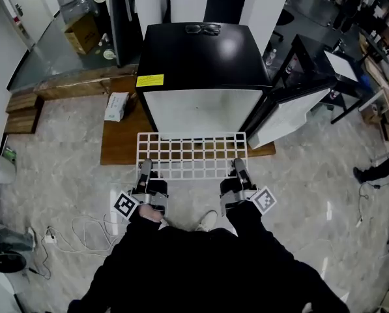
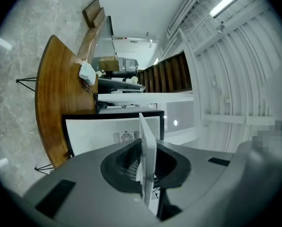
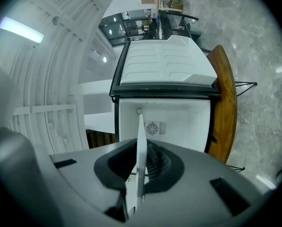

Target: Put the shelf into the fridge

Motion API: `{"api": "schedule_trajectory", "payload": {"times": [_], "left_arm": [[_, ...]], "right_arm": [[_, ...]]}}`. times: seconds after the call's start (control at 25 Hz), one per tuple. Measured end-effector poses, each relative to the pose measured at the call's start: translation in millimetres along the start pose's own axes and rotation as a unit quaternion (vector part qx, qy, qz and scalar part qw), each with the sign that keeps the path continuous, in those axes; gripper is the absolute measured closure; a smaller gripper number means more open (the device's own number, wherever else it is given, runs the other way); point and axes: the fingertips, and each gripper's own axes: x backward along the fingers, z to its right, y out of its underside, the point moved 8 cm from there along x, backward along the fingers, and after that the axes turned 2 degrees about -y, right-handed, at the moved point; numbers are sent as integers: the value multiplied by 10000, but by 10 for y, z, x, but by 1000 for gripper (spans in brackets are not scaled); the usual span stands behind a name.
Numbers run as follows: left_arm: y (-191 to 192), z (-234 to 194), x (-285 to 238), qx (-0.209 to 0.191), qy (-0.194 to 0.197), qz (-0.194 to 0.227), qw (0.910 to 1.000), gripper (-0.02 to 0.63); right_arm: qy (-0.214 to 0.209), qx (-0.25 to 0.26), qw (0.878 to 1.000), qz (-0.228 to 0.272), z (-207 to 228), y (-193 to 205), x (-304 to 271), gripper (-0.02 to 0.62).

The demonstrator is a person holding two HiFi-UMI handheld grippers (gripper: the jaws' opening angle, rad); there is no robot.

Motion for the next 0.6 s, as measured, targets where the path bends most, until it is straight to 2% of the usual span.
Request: {"api": "schedule_trajectory", "payload": {"times": [0.2,0.6], "left_arm": [[238,29,-411,-73,-175,-2,9998,572],[192,-200,-755,-35,-214,-253,9994,572]], "right_arm": [[57,-82,9999,-73,7,-438,-241,565],[-97,-82,9999,-45,156,-489,-346,565]]}}
